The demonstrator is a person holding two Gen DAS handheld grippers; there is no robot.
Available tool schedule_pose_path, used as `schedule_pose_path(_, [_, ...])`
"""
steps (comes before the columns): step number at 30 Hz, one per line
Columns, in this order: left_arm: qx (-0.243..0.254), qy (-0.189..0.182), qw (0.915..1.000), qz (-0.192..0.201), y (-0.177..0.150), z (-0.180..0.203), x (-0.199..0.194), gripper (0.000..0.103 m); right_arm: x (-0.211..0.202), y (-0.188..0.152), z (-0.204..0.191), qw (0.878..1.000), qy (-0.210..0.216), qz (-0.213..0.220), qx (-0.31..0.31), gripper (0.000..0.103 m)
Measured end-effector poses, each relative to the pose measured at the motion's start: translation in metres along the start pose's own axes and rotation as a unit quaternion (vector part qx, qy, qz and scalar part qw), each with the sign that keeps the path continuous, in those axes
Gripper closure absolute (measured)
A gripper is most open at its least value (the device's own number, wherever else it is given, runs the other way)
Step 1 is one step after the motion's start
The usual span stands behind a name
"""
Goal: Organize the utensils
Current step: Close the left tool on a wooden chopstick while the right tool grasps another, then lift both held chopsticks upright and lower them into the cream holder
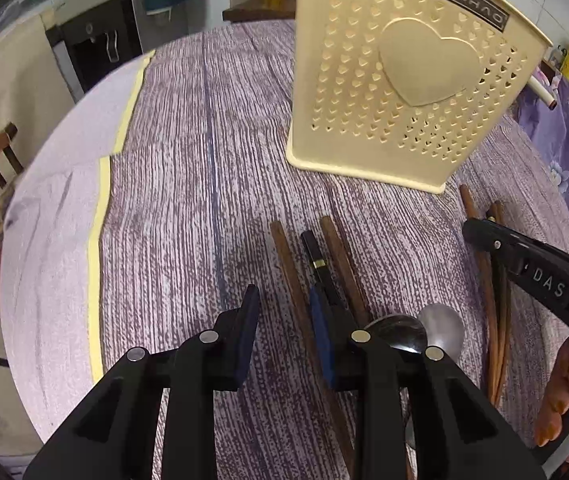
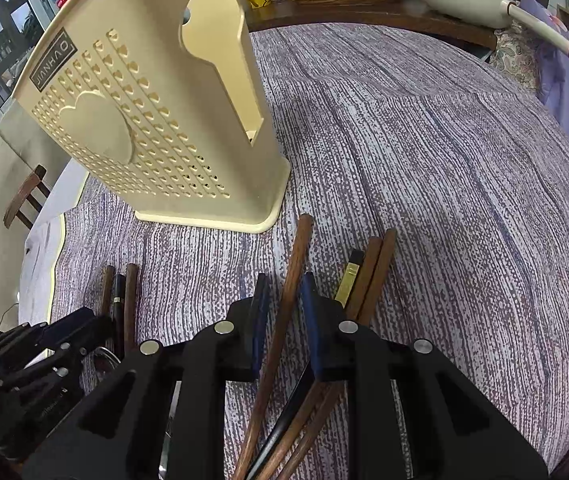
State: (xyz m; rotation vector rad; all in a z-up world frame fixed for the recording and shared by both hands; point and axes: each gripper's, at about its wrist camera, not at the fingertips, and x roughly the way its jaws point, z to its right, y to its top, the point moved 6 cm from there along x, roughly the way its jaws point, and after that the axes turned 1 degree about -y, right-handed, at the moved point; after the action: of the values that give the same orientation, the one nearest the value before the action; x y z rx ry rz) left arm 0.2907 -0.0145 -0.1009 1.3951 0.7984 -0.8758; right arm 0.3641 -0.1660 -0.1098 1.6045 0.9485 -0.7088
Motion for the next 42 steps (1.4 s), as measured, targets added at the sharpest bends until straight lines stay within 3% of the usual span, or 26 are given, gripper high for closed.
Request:
schedule_pose_path(9, [-0.007,0.007,0.9999,-0.001,0.008,-0.002,0.006,0.076,0.001,0.003,-0.002,1.000,-0.008,0.001,-0.001,0.085])
schedule_pose_path(13, [0.000,0.025,0.9997,0.003,0.009,-0.002,0.007,0.089,0.003,0.006,-0.002,1.000,-0.016,0.002,0.002,0.090])
schedule_pose_path(18, [-0.007,0.023,0.9997,0.005,0.011,-0.004,0.008,0.091,0.003,0.007,0.003,1.000,-0.012,0.005,0.008,0.092])
schedule_pose_path(28, [-0.025,0.002,0.9995,0.017,0.011,-0.007,0.003,0.094,-0.004,0.007,0.011,0.998,0.037,0.011,0.043,0.095])
schedule_pose_path(34, [-0.027,-0.017,0.9985,0.044,0.014,-0.010,-0.019,0.094,-0.028,0.009,0.011,0.996,0.066,0.038,0.044,0.095])
schedule_pose_path(42, [-0.021,-0.059,0.9928,0.102,0.025,-0.007,-0.069,0.094,-0.097,0.015,0.003,0.988,0.104,0.116,0.002,0.095])
